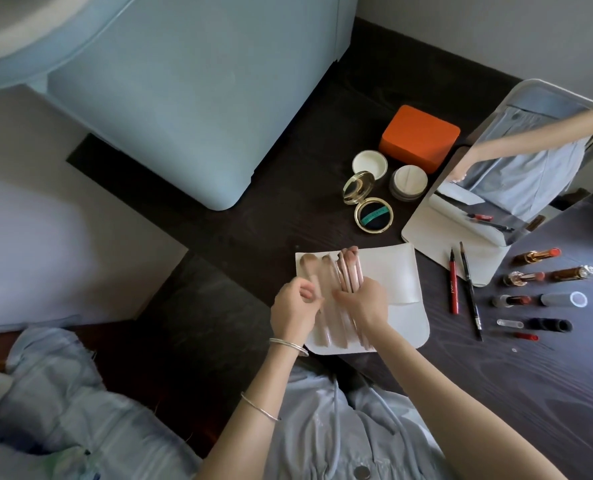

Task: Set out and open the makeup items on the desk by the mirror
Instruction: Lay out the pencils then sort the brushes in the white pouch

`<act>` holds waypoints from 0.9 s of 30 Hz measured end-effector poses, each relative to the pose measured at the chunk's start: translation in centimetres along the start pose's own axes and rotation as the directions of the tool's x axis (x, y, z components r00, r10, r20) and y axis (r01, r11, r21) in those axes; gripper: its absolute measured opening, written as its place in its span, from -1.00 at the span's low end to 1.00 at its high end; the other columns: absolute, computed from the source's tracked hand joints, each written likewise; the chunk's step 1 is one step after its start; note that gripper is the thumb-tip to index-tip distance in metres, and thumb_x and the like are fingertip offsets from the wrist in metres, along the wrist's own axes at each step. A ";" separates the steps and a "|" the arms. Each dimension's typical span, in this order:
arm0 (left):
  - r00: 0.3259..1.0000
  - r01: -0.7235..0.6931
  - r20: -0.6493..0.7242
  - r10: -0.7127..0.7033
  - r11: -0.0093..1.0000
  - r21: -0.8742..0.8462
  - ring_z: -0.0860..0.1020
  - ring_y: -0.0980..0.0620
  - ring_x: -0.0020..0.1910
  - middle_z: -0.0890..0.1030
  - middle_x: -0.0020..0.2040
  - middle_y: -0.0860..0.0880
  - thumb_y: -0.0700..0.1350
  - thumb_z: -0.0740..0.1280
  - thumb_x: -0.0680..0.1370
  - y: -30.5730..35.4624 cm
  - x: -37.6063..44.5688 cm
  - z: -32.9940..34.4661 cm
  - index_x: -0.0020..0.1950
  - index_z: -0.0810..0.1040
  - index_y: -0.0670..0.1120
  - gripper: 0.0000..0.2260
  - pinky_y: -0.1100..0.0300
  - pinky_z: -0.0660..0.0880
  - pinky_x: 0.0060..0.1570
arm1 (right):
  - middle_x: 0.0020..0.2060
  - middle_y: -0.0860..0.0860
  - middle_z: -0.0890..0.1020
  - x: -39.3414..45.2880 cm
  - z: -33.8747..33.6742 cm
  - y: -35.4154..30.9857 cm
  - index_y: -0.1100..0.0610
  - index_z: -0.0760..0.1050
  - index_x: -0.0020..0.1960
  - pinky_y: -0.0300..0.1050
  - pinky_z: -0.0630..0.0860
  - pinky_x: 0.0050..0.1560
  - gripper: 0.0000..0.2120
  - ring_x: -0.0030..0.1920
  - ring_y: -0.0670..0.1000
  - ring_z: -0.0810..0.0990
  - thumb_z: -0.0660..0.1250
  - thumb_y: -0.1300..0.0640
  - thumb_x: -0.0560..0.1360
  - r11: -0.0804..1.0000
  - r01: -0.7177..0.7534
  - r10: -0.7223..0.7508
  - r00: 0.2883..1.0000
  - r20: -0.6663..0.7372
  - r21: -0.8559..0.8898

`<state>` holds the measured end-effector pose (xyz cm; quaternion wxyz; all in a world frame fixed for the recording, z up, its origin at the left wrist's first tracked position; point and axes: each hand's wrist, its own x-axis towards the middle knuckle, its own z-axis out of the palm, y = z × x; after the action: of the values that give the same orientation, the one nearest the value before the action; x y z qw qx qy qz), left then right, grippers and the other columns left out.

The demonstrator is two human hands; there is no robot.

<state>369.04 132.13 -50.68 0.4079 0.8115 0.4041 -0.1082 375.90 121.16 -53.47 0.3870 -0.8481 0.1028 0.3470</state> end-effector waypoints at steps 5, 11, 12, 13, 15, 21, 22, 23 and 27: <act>0.997 0.010 0.074 -0.014 0.998 0.055 0.46 0.09 -0.12 0.55 -0.03 -0.02 -0.11 0.47 0.40 -1.0 0.7 0.5 -0.09 0.46 0.04 -0.79 0.22 0.29 -0.22 | -0.32 0.08 0.61 -0.3 0.7 0.0 0.17 0.54 -0.17 -0.18 0.39 -0.38 -0.84 -0.29 0.12 0.60 0.39 0.09 0.33 0.999 -0.022 0.021 0.999 -0.039 -0.039; 0.992 0.088 0.087 -0.092 0.995 0.057 0.52 -0.03 -0.03 0.53 0.04 -0.06 -0.09 0.43 0.42 -0.7 1.3 0.6 -0.08 0.40 -0.03 -0.78 0.17 0.34 -0.17 | -0.34 0.07 0.60 -0.6 1.0 0.1 0.17 0.51 -0.20 -0.17 0.36 -0.41 -0.86 -0.32 0.11 0.57 0.38 0.11 0.32 0.999 -0.046 0.048 0.996 -0.074 0.025; 0.991 0.099 0.091 -0.103 0.994 0.047 0.53 -0.05 -0.03 0.52 0.04 -0.07 -0.07 0.42 0.44 -0.5 1.3 0.6 -0.07 0.40 -0.05 -0.79 0.15 0.38 -0.16 | -0.34 0.07 0.60 -0.7 1.0 0.1 0.17 0.50 -0.21 -0.16 0.37 -0.40 -0.86 -0.31 0.11 0.57 0.38 0.11 0.33 0.999 -0.044 0.046 0.996 -0.079 0.033; 0.990 0.107 0.088 -0.110 0.994 0.037 0.54 -0.06 -0.03 0.52 0.03 -0.06 -0.04 0.41 0.44 -0.3 1.2 0.6 -0.07 0.40 -0.07 -0.78 0.12 0.42 -0.15 | -0.33 0.07 0.60 -0.7 1.0 0.1 0.16 0.49 -0.21 -0.16 0.37 -0.40 -0.86 -0.31 0.11 0.57 0.39 0.10 0.34 0.998 -0.044 0.047 0.995 -0.084 0.039; 0.991 0.112 0.067 -0.117 0.992 0.066 0.56 -0.09 -0.03 0.52 0.02 -0.06 0.06 0.41 0.43 0.1 1.1 0.8 -0.04 0.37 -0.09 -0.69 0.09 0.44 -0.16 | -0.31 0.08 0.60 -0.8 0.9 0.1 0.14 0.47 -0.22 -0.15 0.37 -0.39 -0.86 -0.28 0.12 0.58 0.39 0.09 0.35 0.998 -0.049 0.053 0.995 -0.086 0.051; 0.993 0.100 0.036 -0.114 0.954 0.283 0.56 -0.20 0.09 0.58 0.09 -0.13 0.10 0.35 0.48 1.0 1.5 1.3 0.12 0.43 -0.17 -0.61 0.05 0.46 -0.11 | -0.37 0.04 0.57 -0.9 0.8 -0.1 0.12 0.46 -0.25 -0.16 0.38 -0.39 -0.88 -0.32 0.10 0.55 0.38 0.13 0.36 0.993 -0.052 0.062 0.994 -0.091 0.105; 0.992 0.102 0.042 -0.118 0.955 0.277 0.57 -0.20 0.07 0.60 0.08 -0.14 0.06 0.33 0.49 0.9 1.6 1.2 0.10 0.45 -0.17 -0.65 0.04 0.47 -0.09 | -0.35 0.04 0.58 -1.0 0.7 -0.1 0.12 0.46 -0.23 -0.15 0.39 -0.37 -0.88 -0.31 0.10 0.56 0.39 0.12 0.38 0.991 -0.051 0.064 0.993 -0.097 0.122; 0.991 0.105 0.048 -0.122 0.959 0.265 0.57 -0.20 0.06 0.61 0.06 -0.14 0.03 0.33 0.49 0.7 1.7 1.1 0.08 0.47 -0.18 -0.68 0.04 0.48 -0.09 | -0.33 0.05 0.59 -1.0 0.7 -0.1 0.11 0.47 -0.22 -0.14 0.41 -0.33 -0.88 -0.29 0.10 0.57 0.40 0.11 0.39 0.989 -0.049 0.064 0.993 -0.103 0.139; 0.992 0.106 0.048 -0.120 0.968 0.229 0.59 -0.16 0.03 0.63 0.00 -0.13 0.03 0.35 0.48 0.2 1.7 1.1 0.04 0.51 -0.19 -0.70 0.08 0.45 -0.11 | -0.29 0.07 0.62 -0.8 0.7 0.0 0.13 0.50 -0.18 -0.10 0.47 -0.25 -0.86 -0.25 0.11 0.59 0.41 0.08 0.39 0.981 -0.046 0.068 0.991 -0.112 0.186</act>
<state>370.47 132.21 -52.10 0.3183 0.8245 0.4221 -0.2017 374.95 121.57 -53.28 0.4465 -0.8245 0.1813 0.2965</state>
